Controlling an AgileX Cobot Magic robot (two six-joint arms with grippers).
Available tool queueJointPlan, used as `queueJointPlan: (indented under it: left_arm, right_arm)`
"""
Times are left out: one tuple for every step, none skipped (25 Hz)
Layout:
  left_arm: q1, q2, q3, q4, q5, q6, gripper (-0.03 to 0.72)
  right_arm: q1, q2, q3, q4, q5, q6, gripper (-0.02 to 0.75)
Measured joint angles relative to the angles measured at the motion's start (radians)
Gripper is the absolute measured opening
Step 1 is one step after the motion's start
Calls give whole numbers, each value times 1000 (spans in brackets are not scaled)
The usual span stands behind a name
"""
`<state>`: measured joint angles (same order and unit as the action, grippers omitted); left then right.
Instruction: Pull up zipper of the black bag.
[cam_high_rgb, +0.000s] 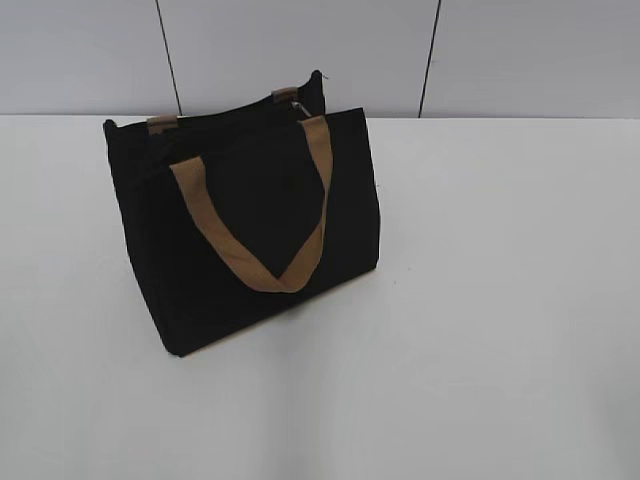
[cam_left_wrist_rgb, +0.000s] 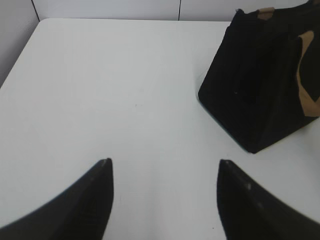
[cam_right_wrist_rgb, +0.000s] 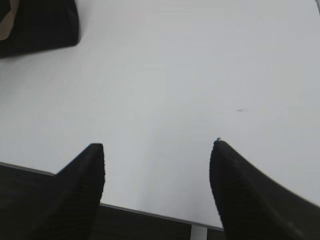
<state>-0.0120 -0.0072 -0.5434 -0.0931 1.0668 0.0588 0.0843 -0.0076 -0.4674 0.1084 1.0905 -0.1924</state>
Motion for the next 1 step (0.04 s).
queueJointPlan:
  left_arm:
    - [0,0,0,0,0,0,487]
  right_arm:
    - [-16,0,0,0,0,0,501]
